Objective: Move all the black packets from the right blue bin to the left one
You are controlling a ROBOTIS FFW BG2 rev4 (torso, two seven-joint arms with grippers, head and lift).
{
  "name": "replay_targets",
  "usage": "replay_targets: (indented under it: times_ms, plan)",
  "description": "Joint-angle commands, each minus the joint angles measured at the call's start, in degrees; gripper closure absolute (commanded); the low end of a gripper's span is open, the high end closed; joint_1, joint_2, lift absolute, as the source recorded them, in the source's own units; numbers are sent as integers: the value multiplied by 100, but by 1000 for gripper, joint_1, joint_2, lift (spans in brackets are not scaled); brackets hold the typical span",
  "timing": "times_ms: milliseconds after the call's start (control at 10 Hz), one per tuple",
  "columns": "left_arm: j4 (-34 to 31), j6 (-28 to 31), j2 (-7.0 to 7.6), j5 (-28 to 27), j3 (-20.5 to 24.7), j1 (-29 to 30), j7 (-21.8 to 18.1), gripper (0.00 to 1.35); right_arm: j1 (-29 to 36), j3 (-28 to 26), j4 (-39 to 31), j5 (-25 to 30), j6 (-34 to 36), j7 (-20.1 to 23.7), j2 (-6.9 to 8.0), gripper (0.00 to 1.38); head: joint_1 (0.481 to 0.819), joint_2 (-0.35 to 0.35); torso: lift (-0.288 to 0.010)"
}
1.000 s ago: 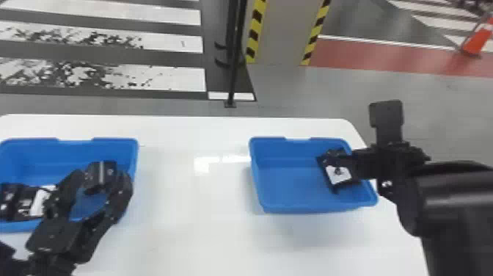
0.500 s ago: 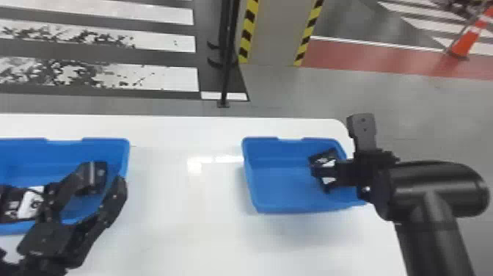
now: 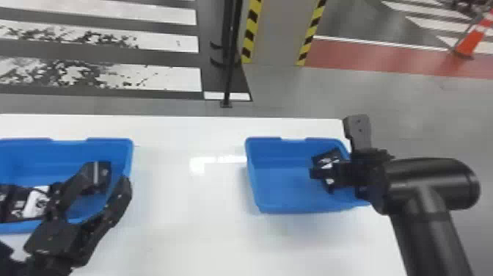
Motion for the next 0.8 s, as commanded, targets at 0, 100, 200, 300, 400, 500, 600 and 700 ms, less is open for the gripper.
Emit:
replay_targets:
  times_ms: [0, 100, 200, 300, 400, 500, 600, 700]
  plan:
    - [0, 11, -2, 0, 11, 14, -8, 213, -61, 15, 141, 47, 13, 0, -10, 82, 695, -221, -140]
    - [0, 11, -2, 0, 11, 14, -8, 213, -103, 15, 240, 47, 13, 0, -28, 82, 695, -224, -140]
    - [0, 25, -2, 0, 22, 14, -8, 213, -103, 27, 240, 82, 13, 0, -28, 82, 695, -226, -140]
    - [0, 67, -2, 0, 22, 14, -26, 213, -131, 38, 282, 105, 13, 0, -28, 82, 695, -228, -140]
    - [0, 81, -2, 0, 11, 0, -35, 213, -131, 38, 324, 116, 13, 0, -36, 82, 695, -230, -140]
    - [0, 109, -2, 0, 11, 0, -44, 213, -145, 38, 352, 127, 13, 0, -45, 82, 695, -233, -140]
    - [0, 109, -2, 0, 11, 0, -44, 213, -159, 38, 409, 139, 13, 0, -54, 82, 695, -236, -140]
    - [0, 124, -2, 0, 11, 0, -44, 213, -173, 38, 479, 127, -57, 0, -54, 87, 695, -238, -140]
